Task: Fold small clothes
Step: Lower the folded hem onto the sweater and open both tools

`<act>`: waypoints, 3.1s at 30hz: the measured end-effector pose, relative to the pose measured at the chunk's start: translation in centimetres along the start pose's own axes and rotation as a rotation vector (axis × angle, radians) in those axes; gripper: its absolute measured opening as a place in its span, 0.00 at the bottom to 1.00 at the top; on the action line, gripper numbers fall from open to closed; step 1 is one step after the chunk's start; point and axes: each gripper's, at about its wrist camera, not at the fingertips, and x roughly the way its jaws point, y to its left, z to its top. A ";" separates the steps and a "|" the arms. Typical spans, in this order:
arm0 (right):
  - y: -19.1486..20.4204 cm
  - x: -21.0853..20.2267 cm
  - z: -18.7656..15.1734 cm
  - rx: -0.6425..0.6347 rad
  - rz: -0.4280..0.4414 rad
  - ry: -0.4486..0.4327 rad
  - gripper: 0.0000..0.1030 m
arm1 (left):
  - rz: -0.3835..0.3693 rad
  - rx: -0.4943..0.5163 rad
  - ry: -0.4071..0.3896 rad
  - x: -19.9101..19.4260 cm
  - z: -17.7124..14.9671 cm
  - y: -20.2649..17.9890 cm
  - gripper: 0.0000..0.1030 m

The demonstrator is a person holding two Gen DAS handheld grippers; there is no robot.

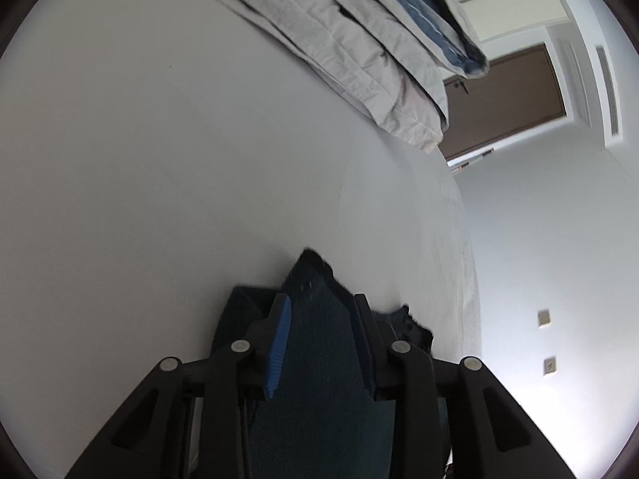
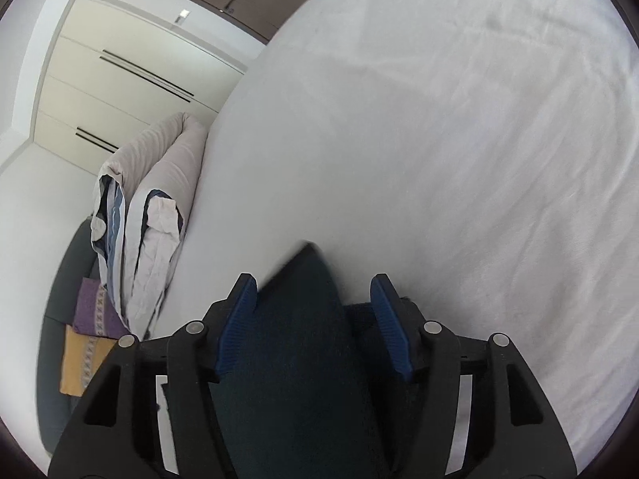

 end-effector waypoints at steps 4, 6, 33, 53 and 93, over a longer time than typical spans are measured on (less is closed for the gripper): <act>1.7 -3.0 -2.3 -0.126 -0.025 -0.001 0.57 | 0.014 0.078 -0.009 -1.9 -3.2 -0.6 0.37; 2.7 -4.3 -4.1 -0.209 -0.058 0.012 0.57 | 0.039 0.118 -0.020 -2.9 -5.1 -0.5 0.39; -1.0 -11.0 -15.0 -0.497 -0.279 0.048 0.29 | 0.275 0.382 -0.048 -4.4 -14.2 1.5 0.27; 0.2 -13.4 -16.1 -0.579 -0.309 0.030 0.05 | 0.295 0.453 -0.054 -4.7 -15.1 0.4 0.06; -5.1 -14.0 -17.1 -0.369 -0.202 0.101 0.05 | 0.259 0.397 -0.011 -5.5 -15.5 3.4 0.07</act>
